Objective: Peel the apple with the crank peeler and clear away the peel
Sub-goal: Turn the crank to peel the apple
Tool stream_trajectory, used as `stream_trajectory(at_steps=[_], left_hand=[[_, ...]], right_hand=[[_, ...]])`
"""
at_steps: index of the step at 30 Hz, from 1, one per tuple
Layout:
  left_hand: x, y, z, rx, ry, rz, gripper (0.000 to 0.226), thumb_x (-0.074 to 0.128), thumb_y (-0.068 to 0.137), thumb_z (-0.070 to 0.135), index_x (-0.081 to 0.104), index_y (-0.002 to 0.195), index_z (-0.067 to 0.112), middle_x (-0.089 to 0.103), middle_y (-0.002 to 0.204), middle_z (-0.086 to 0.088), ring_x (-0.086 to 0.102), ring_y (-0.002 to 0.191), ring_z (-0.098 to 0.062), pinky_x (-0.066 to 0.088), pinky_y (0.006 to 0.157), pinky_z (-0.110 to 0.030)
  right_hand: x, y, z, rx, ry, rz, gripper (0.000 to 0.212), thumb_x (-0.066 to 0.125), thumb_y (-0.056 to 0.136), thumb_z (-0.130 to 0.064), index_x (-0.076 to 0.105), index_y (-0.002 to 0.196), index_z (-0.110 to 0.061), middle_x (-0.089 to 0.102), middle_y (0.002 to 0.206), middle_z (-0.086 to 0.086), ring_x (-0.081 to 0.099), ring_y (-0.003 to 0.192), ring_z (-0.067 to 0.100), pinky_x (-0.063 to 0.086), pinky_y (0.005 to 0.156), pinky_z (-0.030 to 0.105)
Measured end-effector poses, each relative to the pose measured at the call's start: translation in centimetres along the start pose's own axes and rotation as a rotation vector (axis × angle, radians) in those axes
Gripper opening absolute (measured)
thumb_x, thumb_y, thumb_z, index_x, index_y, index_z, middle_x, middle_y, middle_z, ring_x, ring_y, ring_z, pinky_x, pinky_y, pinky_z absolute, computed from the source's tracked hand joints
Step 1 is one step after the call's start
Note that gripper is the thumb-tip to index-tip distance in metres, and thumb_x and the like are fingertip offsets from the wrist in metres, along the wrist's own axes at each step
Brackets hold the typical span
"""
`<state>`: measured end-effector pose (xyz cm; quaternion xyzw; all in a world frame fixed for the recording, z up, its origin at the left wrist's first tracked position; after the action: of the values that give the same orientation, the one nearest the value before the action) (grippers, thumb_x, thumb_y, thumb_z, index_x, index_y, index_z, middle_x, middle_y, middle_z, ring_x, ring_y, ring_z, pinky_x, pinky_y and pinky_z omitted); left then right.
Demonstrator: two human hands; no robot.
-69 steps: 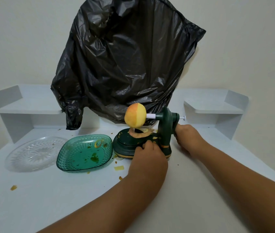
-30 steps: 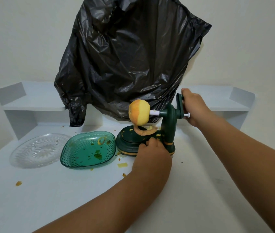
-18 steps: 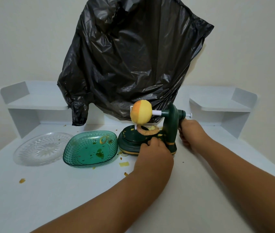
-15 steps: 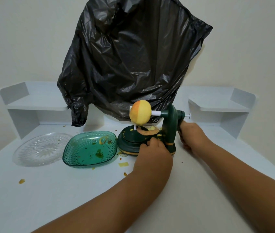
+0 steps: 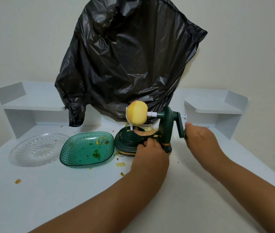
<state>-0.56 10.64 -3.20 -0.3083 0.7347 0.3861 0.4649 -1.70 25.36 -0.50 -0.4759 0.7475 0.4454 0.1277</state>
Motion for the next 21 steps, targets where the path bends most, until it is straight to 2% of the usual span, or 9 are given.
stream_trajectory(at_steps=[1,3,5,8,12,15,18,19,21], left_hand=[[0.0,0.0,0.0,0.003,0.003,0.001,0.036,0.037,0.095,0.009,0.044,0.128,-0.003,0.049,0.124,-0.020,0.040,0.113,-0.033,0.038,0.086,-0.041],[0.1,-0.1,0.0,0.009,0.004,0.001,0.036,0.036,0.095,0.010,0.043,0.128,-0.004,0.049,0.123,-0.020,0.040,0.112,-0.033,0.038,0.085,-0.041],[0.1,0.0,-0.1,0.007,0.004,0.001,0.037,0.037,0.096,0.010,0.043,0.129,-0.004,0.049,0.123,-0.020,0.040,0.112,-0.033,0.038,0.085,-0.042],[0.2,0.0,0.0,0.011,0.000,-0.001,0.038,0.037,0.096,0.010,0.042,0.130,-0.005,0.049,0.124,-0.021,0.040,0.112,-0.033,0.039,0.086,-0.043],[0.1,0.1,-0.2,0.007,-0.020,0.002,0.038,0.035,0.097,0.010,0.040,0.131,-0.005,0.048,0.125,-0.021,0.040,0.113,-0.033,0.038,0.086,-0.042],[0.0,0.1,-0.2,0.014,-0.014,0.013,0.038,0.034,0.097,0.011,0.039,0.131,-0.005,0.048,0.125,-0.021,0.040,0.113,-0.033,0.038,0.086,-0.042],[0.0,0.1,-0.1,0.020,-0.001,0.002,0.038,0.033,0.098,0.012,0.039,0.132,-0.006,0.047,0.126,-0.022,0.039,0.114,-0.034,0.038,0.086,-0.042],[0.0,0.1,-0.1,0.023,0.001,0.002,0.039,0.034,0.098,0.012,0.039,0.132,-0.006,0.047,0.126,-0.022,0.039,0.114,-0.034,0.038,0.086,-0.042],[0.0,0.1,-0.1,0.025,0.001,0.005,0.038,0.035,0.097,0.012,0.040,0.132,-0.005,0.047,0.126,-0.021,0.039,0.114,-0.033,0.038,0.086,-0.042]], right_hand=[[-0.6,0.3,-0.4,-0.002,0.078,0.041,0.039,0.046,0.093,-0.021,0.045,0.055,-0.011,0.032,0.040,-0.008,0.032,0.037,0.009,0.028,0.038,0.019],[-1.5,1.4,-1.2,0.030,0.199,0.126,0.052,0.036,0.093,-0.041,0.037,0.051,-0.010,0.035,0.040,-0.005,0.032,0.037,0.008,0.028,0.038,0.017],[-2.0,3.0,-2.2,0.032,0.226,0.187,0.055,0.033,0.094,-0.045,0.036,0.054,-0.007,0.036,0.046,-0.001,0.030,0.040,0.008,0.028,0.044,0.027],[-2.3,6.3,-3.2,0.076,0.274,0.257,0.051,0.033,0.095,-0.043,0.037,0.052,-0.016,0.038,0.046,-0.002,0.037,0.037,0.006,0.032,0.045,0.027],[-1.0,10.1,-2.4,0.288,0.450,0.113,0.041,0.038,0.088,-0.043,0.041,0.054,-0.019,0.042,0.043,-0.004,0.040,0.045,0.017,0.036,0.053,0.032],[0.8,10.8,-1.3,0.427,0.587,0.029,0.038,0.042,0.091,-0.041,0.044,0.060,-0.018,0.041,0.039,-0.007,0.040,0.039,0.013,0.038,0.045,0.021],[2.6,10.6,0.5,0.526,0.559,-0.038,0.030,0.041,0.093,-0.036,0.050,0.073,-0.015,0.050,0.055,0.001,0.046,0.048,0.016,0.041,0.047,0.023],[3.1,10.3,1.1,0.532,0.526,-0.079,0.027,0.040,0.093,-0.033,0.048,0.074,-0.015,0.048,0.060,0.005,0.043,0.048,0.016,0.038,0.043,0.023],[4.2,9.4,2.3,0.526,0.527,-0.167,0.027,0.038,0.093,-0.028,0.043,0.070,-0.017,0.039,0.057,0.006,0.033,0.041,0.014,0.028,0.039,0.021]])
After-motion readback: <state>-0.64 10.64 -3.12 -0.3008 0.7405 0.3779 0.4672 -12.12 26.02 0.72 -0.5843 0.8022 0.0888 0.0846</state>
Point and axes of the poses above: each hand's wrist, its own y-axis towards the middle knuckle, its own x-axis out of the palm, z = x × y, the point moved 3 cm from there along y, towards the middle knuckle
